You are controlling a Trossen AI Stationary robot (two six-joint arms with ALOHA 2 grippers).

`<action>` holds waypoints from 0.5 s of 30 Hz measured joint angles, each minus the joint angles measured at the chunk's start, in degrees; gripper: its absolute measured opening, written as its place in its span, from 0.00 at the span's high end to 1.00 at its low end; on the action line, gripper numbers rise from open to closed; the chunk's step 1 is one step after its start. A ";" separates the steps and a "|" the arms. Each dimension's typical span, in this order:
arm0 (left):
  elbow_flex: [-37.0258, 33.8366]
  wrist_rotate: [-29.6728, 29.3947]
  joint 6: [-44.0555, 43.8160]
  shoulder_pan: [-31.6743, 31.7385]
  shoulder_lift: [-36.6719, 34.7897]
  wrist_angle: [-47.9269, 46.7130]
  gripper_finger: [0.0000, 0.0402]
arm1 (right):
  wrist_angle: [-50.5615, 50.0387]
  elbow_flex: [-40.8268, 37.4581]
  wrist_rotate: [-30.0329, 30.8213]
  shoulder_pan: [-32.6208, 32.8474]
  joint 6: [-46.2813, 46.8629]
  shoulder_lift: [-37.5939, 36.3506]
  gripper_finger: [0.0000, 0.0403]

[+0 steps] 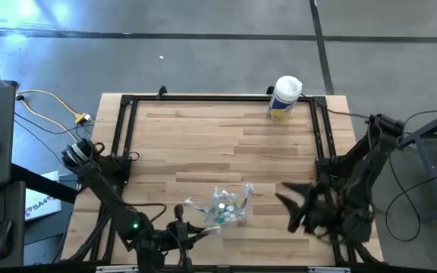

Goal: Pick & Place toothbrushing station
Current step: Put the purple toothbrush into the transparent organizer

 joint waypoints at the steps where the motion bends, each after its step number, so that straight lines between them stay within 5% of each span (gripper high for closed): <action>1: -0.35 -0.40 2.01 0.20 0.00 2.18 0.98 | -1.74 -1.53 0.03 0.03 3.42 -2.33 0.57; 7: -6.08 2.36 15.92 2.77 0.00 23.34 0.98 | -6.68 -11.02 -7.15 1.01 19.46 -13.94 0.67; 11: -12.25 8.17 20.44 4.61 0.00 36.16 0.98 | -7.09 -16.68 -15.96 0.96 25.04 -18.99 0.72; 15: -18.35 10.53 24.16 5.18 0.00 47.70 0.98 | -6.96 -20.34 -17.97 0.96 28.69 -21.86 0.73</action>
